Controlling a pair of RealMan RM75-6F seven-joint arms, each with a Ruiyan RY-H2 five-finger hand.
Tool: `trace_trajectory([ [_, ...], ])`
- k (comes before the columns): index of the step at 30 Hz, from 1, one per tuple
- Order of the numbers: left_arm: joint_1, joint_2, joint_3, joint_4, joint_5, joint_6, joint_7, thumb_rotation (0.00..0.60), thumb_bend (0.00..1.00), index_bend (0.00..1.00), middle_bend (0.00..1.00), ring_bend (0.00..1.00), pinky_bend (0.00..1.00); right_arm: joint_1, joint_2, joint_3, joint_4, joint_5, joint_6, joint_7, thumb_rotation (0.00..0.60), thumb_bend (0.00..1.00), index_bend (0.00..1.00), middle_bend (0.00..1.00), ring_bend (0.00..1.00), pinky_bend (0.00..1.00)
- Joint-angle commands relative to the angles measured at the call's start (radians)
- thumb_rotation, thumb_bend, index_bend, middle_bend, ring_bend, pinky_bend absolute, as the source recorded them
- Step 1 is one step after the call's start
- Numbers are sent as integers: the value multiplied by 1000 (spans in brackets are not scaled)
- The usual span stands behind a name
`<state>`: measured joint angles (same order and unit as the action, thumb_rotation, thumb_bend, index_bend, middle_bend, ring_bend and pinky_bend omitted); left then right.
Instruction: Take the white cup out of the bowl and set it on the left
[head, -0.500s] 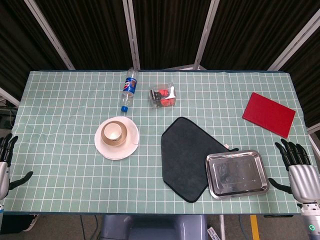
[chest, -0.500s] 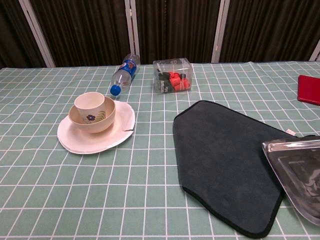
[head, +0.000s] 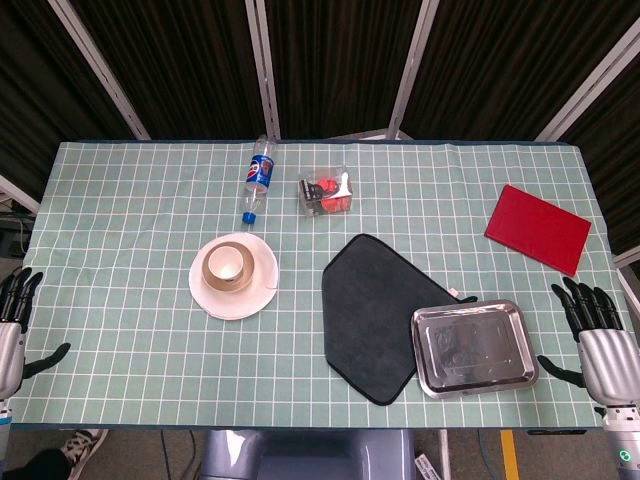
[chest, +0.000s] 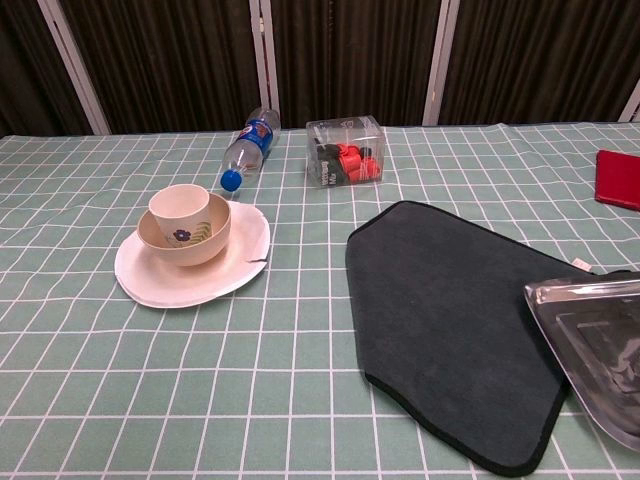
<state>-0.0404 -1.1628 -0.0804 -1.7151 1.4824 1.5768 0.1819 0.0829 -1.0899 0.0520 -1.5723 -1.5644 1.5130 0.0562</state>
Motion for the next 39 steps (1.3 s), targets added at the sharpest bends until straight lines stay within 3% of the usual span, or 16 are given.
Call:
trace_trajectory([
  [1, -8, -4, -1, 5, -4, -13, 1, 600, 83, 0, 0, 0, 0, 1, 1, 2, -2, 6, -3, -1, 600, 36, 37, 0, 0, 0],
  [6, -42, -24, -5, 23, -4, -61, 16, 600, 84, 47, 0, 0, 0, -1, 4, 4, -6, 5, 1, 7, 600, 36, 36, 0, 0, 0],
  [12, -139, -73, -64, 16, -40, -157, 80, 600, 90, 371, 0, 0, 0, 2, 7, 3, -5, 8, -7, 13, 600, 37, 37, 0, 0, 0],
  [15, -195, -112, -97, 34, -64, -210, 110, 600, 125, 433, 0, 0, 0, 0, 11, 6, -7, 6, 0, 26, 600, 37, 36, 0, 0, 0],
  [27, -409, -313, -187, 212, -194, -409, 225, 600, 279, 442, 0, 0, 0, 2, 24, 8, -4, 18, -11, 67, 600, 36, 36, 0, 0, 0],
  [39, -520, -422, -202, 321, -301, -514, 287, 600, 324, 481, 0, 0, 0, 5, 32, 12, 1, 30, -22, 100, 600, 36, 37, 0, 0, 0],
])
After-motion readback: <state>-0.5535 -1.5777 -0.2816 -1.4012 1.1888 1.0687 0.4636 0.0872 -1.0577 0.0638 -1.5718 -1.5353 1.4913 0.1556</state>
